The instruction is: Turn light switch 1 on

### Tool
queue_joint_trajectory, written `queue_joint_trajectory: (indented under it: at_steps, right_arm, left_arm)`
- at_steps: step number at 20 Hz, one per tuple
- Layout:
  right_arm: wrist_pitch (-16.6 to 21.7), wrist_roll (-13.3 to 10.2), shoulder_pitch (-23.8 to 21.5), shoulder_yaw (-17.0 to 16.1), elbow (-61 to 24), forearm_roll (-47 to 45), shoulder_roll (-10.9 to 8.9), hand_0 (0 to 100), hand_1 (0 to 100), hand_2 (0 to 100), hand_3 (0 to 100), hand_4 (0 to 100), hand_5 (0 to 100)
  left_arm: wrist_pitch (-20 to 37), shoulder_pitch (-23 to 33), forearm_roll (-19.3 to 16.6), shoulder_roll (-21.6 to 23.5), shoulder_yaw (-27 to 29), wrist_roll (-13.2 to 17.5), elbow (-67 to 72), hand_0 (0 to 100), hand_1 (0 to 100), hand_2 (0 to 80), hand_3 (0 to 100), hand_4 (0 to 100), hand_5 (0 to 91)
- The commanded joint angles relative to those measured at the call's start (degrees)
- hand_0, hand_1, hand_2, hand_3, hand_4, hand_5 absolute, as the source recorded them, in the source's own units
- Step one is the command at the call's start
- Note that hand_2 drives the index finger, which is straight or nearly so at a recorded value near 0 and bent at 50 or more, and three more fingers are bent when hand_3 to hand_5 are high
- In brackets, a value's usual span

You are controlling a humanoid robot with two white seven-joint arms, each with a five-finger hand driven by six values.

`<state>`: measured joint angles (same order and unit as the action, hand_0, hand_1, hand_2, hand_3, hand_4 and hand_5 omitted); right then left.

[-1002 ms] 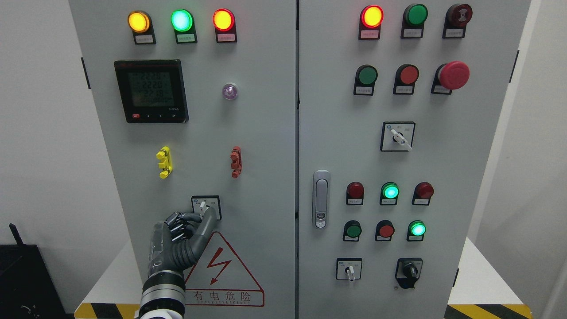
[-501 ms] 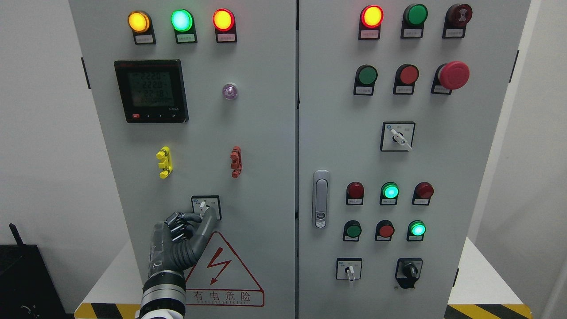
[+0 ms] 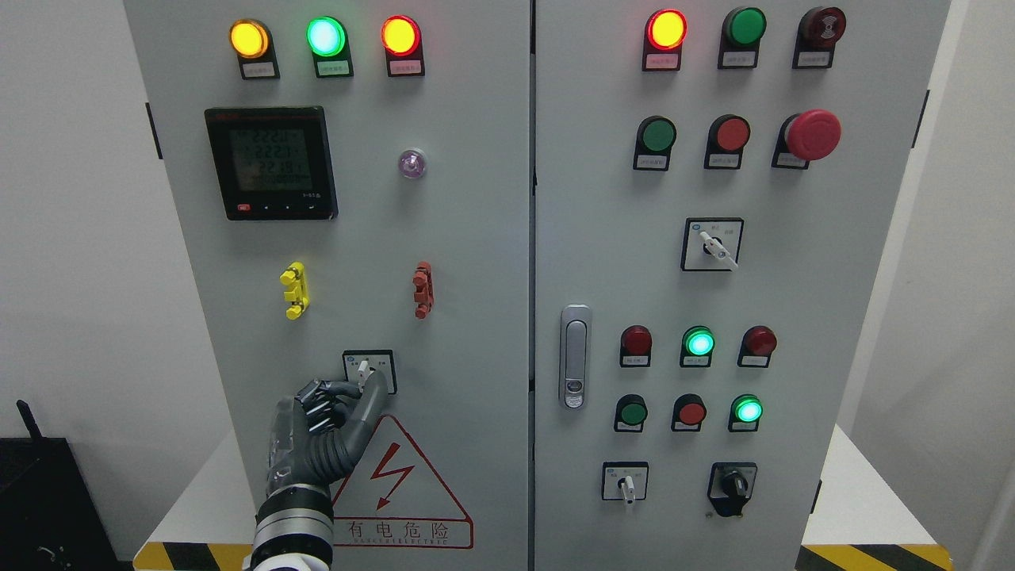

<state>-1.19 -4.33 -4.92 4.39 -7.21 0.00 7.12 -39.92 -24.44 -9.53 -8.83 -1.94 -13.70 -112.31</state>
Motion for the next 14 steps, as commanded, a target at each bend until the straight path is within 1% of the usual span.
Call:
queue_joint_trajectory:
  at_steps: [1,6,14]
  right_arm:
    - [-0.04,0.02,0.00,0.00,0.00,-1.41,0.00,0,0,0,0,0,0]
    - [-0.04,0.02,0.00,0.00,0.00,-1.41,0.00,0,0,0,0,0,0]
    - [-0.04,0.02,0.00,0.00,0.00,-1.41,0.00,0,0,0,0,0,0]
  left_arm:
    - [0.01,0.00,-0.05,-0.05,-0.08,0.08,0.08,28,65,60.7,94,91,86.4]
    - [0.01,-0.08,-0.05,-0.05,-0.08,0.08,0.08,35,67,60.7,93,91,86.4]
    - [0.01,-0.08,0.03,-0.05,-0.08,0.16,-0.01,42,67,60.6,93,91,86.4]
